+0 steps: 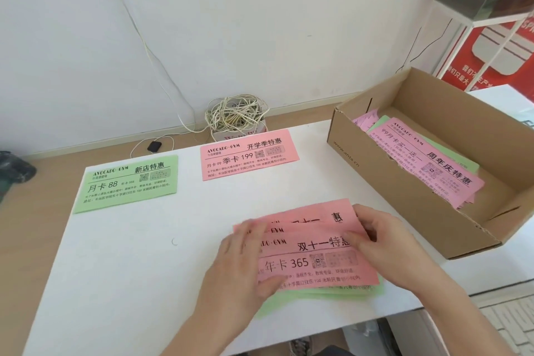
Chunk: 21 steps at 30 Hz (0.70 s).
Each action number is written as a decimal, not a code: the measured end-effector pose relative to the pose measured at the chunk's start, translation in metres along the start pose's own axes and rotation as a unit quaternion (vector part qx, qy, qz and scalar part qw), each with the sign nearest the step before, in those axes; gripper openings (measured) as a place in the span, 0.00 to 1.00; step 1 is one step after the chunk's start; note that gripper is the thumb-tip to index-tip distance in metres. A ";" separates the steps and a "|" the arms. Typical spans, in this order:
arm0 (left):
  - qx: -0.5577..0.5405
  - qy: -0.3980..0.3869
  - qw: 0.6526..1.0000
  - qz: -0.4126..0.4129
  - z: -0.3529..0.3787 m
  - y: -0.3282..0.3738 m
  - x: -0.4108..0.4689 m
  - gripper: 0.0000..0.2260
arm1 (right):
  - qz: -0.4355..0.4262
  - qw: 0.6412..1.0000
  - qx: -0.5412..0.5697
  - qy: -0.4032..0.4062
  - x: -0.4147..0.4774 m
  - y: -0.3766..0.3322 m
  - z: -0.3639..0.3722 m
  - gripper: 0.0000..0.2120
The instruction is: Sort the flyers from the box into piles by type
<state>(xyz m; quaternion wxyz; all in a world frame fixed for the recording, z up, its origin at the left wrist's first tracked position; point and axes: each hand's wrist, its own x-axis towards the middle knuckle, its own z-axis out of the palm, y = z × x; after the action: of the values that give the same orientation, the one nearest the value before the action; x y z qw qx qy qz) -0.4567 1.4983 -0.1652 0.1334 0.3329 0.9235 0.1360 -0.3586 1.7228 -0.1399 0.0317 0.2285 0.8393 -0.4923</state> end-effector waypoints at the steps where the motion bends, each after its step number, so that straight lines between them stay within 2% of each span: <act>1: -0.090 0.041 0.994 -0.040 -0.006 -0.006 -0.001 0.42 | -0.013 1.000 0.026 0.009 0.000 -0.005 -0.002 0.14; 2: -0.210 0.066 0.972 -0.086 -0.011 -0.010 0.000 0.44 | -0.029 0.998 0.058 0.014 0.000 -0.010 -0.003 0.15; 4: -0.466 0.085 0.865 -0.164 -0.018 -0.020 0.002 0.42 | -0.068 0.993 0.094 0.020 0.004 -0.017 -0.003 0.17; 5: -0.543 0.081 0.819 -0.168 -0.023 -0.024 0.003 0.37 | -0.087 0.991 0.097 0.027 0.008 -0.020 -0.002 0.18; 6: -0.576 0.085 0.798 -0.155 -0.028 -0.027 0.005 0.30 | -0.104 0.989 0.100 0.036 0.013 -0.025 0.000 0.17; 8: -0.572 0.120 0.800 -0.135 -0.042 -0.028 0.010 0.15 | -0.135 0.983 0.107 0.061 0.025 -0.033 0.005 0.15; 10: -0.549 0.171 0.809 -0.120 -0.050 -0.031 0.020 0.08 | -0.154 0.975 0.131 0.087 0.038 -0.040 0.010 0.12; 13: -0.520 0.191 0.823 -0.126 -0.050 -0.040 0.038 0.09 | -0.158 0.975 0.108 0.113 0.060 -0.037 0.023 0.13; 15: -0.501 0.169 0.836 -0.149 -0.037 -0.051 0.050 0.11 | -0.124 0.984 0.071 0.102 0.074 -0.028 0.036 0.19; 18: -0.482 0.150 0.848 -0.159 -0.019 -0.060 0.063 0.12 | -0.085 0.987 0.082 0.108 0.087 -0.020 0.054 0.28; 21: -0.486 0.177 0.838 -0.175 -0.018 -0.060 0.068 0.10 | -0.062 0.980 0.094 0.165 0.093 -0.020 0.057 0.28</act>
<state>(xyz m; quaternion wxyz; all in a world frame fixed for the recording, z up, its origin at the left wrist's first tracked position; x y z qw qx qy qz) -0.5482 1.4957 -0.1792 0.1334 0.0285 0.7894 0.5986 -0.4593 1.6994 -0.1791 -0.1595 0.2557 0.7957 -0.5254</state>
